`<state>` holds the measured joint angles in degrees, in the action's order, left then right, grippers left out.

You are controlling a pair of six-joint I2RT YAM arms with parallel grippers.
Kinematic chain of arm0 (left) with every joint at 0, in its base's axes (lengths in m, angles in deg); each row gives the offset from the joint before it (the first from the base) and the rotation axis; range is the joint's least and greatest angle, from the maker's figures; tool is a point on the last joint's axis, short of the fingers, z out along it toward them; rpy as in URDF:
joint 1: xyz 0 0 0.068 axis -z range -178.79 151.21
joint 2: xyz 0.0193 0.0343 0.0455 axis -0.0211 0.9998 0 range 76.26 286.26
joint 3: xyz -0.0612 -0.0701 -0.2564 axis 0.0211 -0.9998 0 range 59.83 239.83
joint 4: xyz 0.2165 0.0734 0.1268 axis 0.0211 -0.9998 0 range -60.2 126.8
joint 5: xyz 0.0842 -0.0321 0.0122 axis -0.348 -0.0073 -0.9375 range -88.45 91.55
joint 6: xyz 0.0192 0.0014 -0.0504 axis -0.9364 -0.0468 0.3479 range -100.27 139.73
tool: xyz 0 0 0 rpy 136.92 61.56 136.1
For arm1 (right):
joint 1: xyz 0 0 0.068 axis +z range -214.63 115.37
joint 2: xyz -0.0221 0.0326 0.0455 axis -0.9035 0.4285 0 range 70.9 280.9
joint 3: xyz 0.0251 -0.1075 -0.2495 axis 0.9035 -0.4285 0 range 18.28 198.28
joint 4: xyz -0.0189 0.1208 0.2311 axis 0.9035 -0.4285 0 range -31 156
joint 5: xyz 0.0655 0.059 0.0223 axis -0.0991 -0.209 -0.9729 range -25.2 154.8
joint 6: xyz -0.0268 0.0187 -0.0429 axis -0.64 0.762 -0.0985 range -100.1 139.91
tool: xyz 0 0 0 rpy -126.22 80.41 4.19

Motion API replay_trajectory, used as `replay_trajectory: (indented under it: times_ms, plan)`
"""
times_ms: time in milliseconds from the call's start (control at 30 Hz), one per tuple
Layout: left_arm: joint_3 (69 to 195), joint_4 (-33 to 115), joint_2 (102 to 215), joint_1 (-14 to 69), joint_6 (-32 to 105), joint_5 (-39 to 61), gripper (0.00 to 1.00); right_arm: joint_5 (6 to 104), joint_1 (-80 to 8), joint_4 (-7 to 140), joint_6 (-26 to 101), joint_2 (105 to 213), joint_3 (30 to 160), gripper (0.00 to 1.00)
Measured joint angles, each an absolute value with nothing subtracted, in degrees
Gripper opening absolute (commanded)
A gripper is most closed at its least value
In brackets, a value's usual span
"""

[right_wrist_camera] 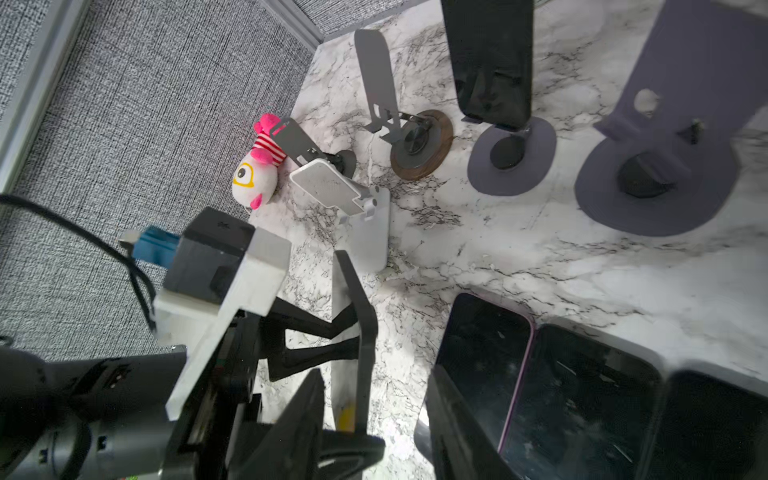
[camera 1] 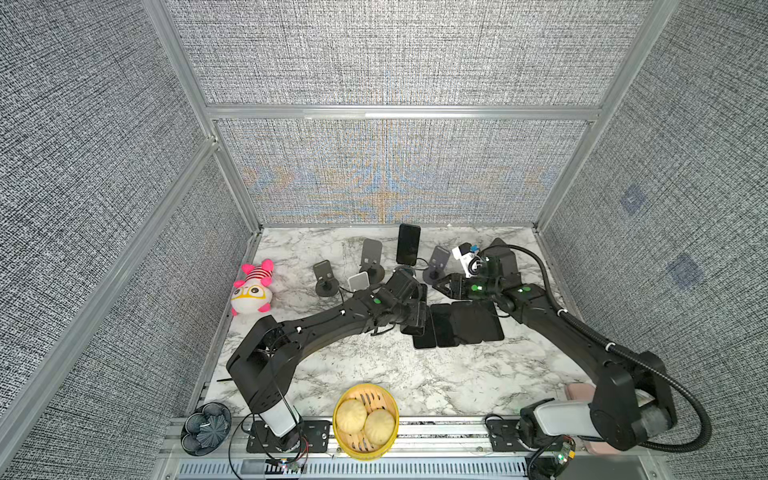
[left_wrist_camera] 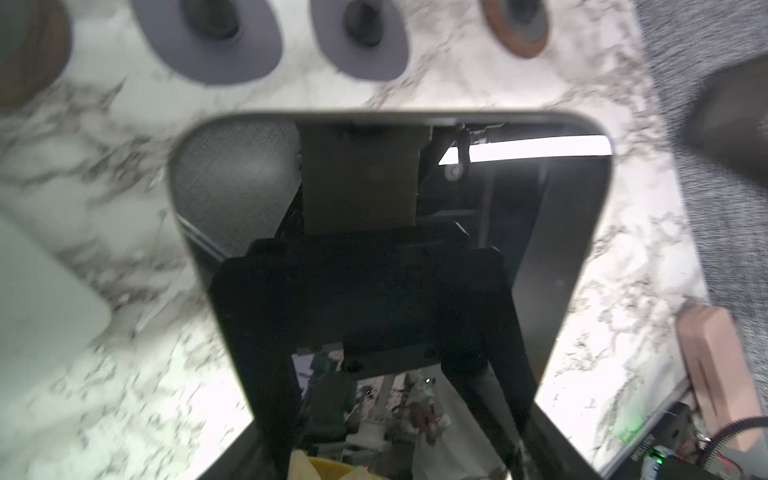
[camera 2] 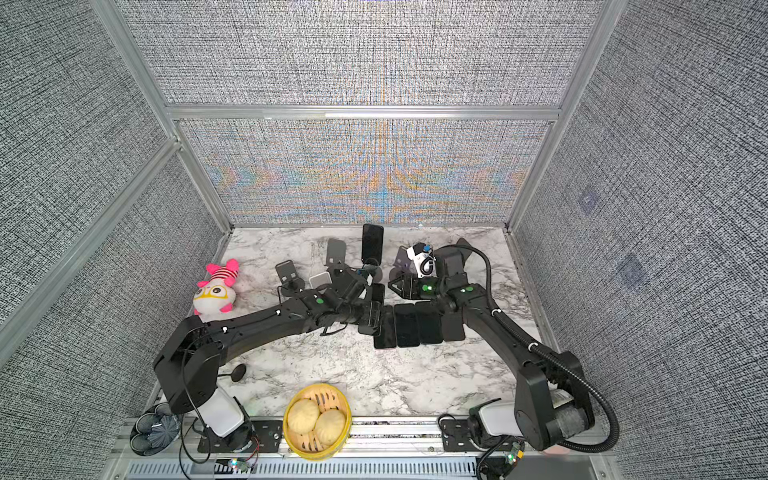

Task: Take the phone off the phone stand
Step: 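Move the black phone toward the laid phones with both grippers, then lower the black phone flat beside the pink-edged phone with both grippers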

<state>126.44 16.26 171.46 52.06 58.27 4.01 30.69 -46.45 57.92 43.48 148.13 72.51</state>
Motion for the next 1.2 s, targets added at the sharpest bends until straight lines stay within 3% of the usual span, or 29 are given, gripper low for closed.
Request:
replay_trajectory:
  times_ms: [233,467,900,1200]
  plan:
    - [129.98,5.42,176.2,52.06,66.3,-3.18,0.26,33.92,-49.18,56.59,43.06,143.85,67.16,0.42]
    - [135.1,-3.04,182.01,52.06,71.91,-6.68,0.26,36.13,-52.13,55.69,43.02,139.78,63.49,0.42]
    - [138.79,-5.57,187.96,51.56,72.42,-4.56,0.27,36.18,-54.15,55.54,42.87,137.75,61.56,0.42]
    - [138.92,-4.83,189.29,50.97,72.15,-3.75,0.34,36.18,-54.93,55.38,42.45,136.98,61.26,0.42]
